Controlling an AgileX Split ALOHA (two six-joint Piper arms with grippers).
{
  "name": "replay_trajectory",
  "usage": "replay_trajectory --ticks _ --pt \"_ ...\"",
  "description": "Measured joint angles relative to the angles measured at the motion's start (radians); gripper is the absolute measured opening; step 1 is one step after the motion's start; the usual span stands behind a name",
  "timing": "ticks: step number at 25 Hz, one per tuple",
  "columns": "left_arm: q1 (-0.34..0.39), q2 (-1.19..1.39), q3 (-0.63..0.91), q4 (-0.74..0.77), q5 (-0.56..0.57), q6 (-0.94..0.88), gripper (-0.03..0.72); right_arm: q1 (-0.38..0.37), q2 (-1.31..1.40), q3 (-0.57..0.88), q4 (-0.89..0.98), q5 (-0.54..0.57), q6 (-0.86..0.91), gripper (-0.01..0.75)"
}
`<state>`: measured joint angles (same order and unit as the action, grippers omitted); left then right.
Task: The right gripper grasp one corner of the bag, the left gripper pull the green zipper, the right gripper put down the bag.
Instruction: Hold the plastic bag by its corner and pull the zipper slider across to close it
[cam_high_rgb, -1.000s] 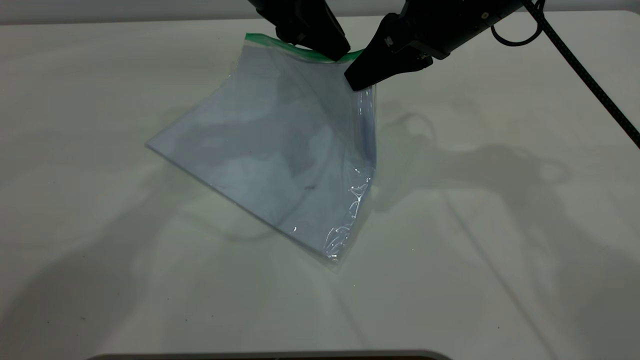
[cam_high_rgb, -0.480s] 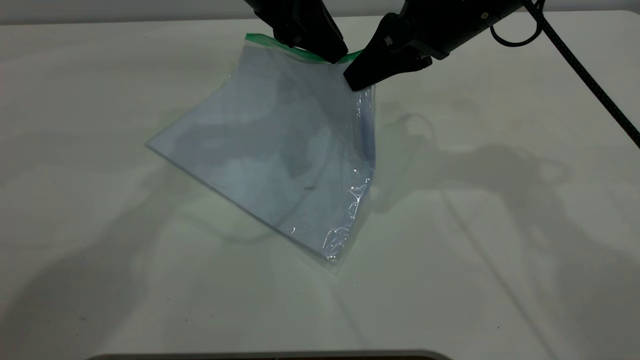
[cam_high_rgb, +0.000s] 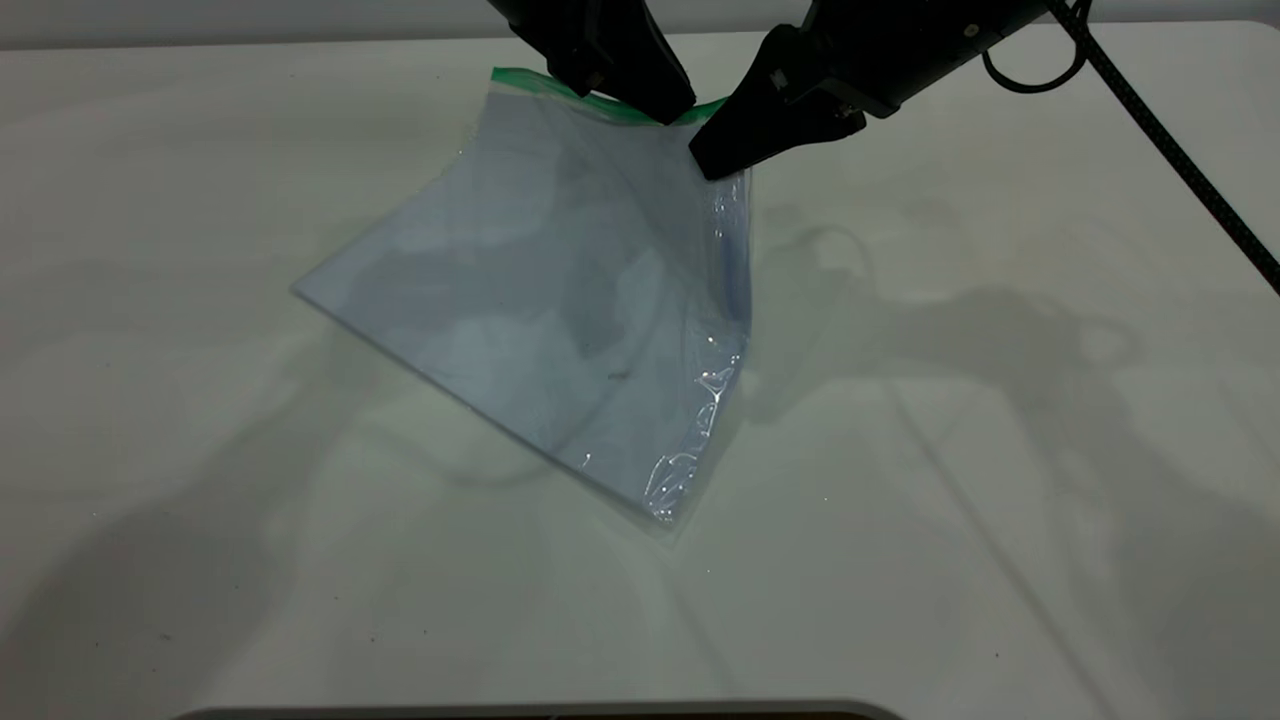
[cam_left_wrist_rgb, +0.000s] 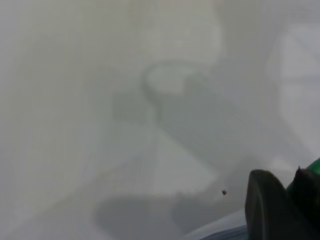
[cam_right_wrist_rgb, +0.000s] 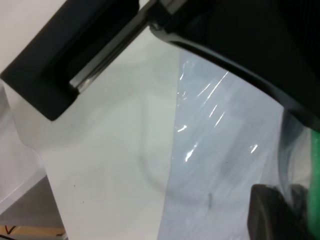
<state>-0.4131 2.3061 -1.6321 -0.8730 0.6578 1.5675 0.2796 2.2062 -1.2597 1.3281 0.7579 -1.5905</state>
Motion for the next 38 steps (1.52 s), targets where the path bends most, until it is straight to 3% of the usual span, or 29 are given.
replay_trajectory --ticks 10,23,32,38 --pt "0.003 0.0 0.0 -0.003 -0.041 0.0 0.117 -0.06 0.0 0.0 0.042 0.078 0.001 0.032" --pt "0.026 0.022 -0.001 0.015 -0.093 0.001 0.104 -0.079 0.0 -0.002 0.051 0.105 -0.001 0.032" --pt "0.1 0.057 -0.001 0.055 -0.172 0.0 0.1 -0.081 -0.01 -0.002 0.06 0.158 -0.008 0.032" --pt "0.113 0.079 -0.001 0.056 -0.188 0.001 0.101 -0.081 -0.01 -0.002 0.064 0.16 -0.011 0.032"
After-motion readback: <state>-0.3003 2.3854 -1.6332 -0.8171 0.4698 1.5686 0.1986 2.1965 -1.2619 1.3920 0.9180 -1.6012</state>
